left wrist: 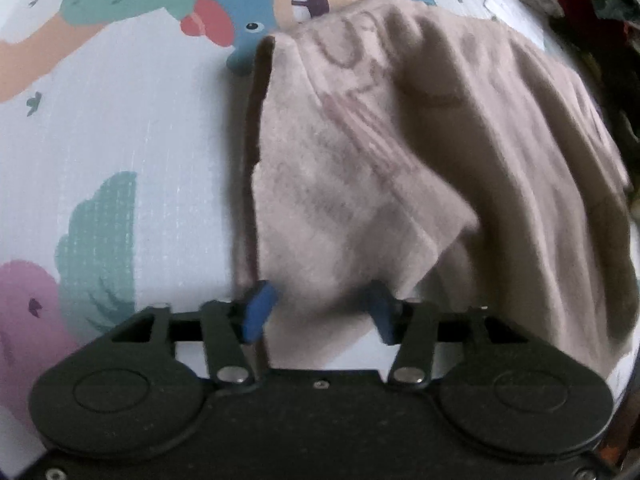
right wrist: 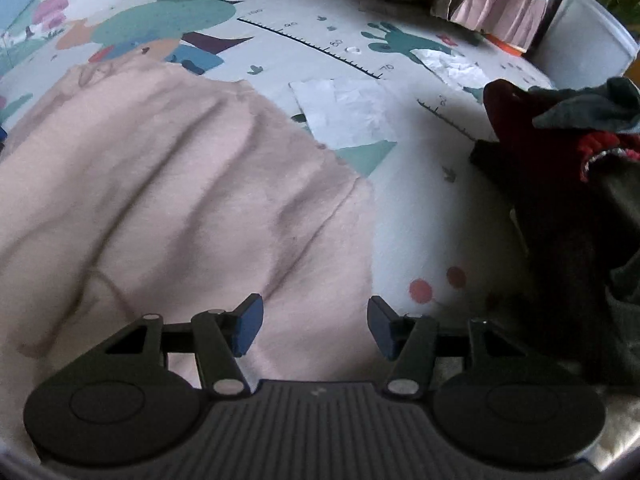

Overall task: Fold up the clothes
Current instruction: 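Smooth the laid-out sweater flat with both tools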

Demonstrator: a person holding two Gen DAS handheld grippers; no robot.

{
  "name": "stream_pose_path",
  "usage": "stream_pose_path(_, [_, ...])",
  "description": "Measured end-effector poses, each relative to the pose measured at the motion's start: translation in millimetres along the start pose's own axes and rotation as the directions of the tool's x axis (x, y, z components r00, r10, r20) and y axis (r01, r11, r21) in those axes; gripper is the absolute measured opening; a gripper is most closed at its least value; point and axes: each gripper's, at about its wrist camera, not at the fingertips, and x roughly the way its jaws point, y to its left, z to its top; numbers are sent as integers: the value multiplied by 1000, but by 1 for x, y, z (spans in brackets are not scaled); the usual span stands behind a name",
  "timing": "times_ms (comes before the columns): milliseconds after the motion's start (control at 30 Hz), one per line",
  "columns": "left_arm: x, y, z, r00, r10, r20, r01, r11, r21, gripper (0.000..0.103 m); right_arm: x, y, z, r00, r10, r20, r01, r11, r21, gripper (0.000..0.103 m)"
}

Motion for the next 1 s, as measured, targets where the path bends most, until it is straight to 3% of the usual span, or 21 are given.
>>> stream_pose_path(67, [0,-5,4,1000,17,12,-17,1000,1,49,12,4,3,1000,-17,3,17,1000,4,59])
stream_pose_path(133, [2,-15,7,998,55,19,-56,997,61,18,28,13,4,1000,-27,-14,27,999,-40,60])
stream_pose_path(233, [4,-19,11,997,68,21,-70,994,89,3,51,28,2,998,-35,-59,25,986,-163,58])
stream_pose_path(400, [2,-15,9,987,154,37,-158,965,212,2,54,46,-5,994,-104,-44,83,936,-341,58])
stream_pose_path(500, [-4,7,10,966,251,69,-260,931,256,2,55,53,-17,981,-196,-2,165,830,-533,58])
stream_pose_path(533, [-7,17,12,956,281,85,-293,926,240,2,55,49,-16,979,-205,-8,170,832,-528,59])
stream_pose_path(600, [-11,29,17,952,293,92,-307,923,233,2,56,40,-11,976,-214,-29,173,854,-491,72])
stream_pose_path(667, [-11,33,21,949,301,90,-314,919,240,3,56,31,-7,974,-222,-50,176,874,-454,78])
stream_pose_path(733, [-7,24,22,948,309,80,-319,908,272,7,54,27,-4,972,-227,-55,182,885,-428,77])
stream_pose_path(767, [-7,17,21,945,316,88,-328,898,294,8,49,29,-4,974,-225,-38,188,886,-425,72])
stream_pose_path(833, [-11,6,18,939,324,112,-343,881,327,24,31,32,-5,981,-194,-1,178,901,-396,63])
stream_pose_path(900, [-22,-2,11,944,298,143,-329,885,329,26,9,34,-8,991,-132,21,132,934,-331,63])
stream_pose_path(1000, [-39,-9,-7,974,180,139,-210,946,248,26,-19,38,-24,1000,-11,5,12,981,-196,63])
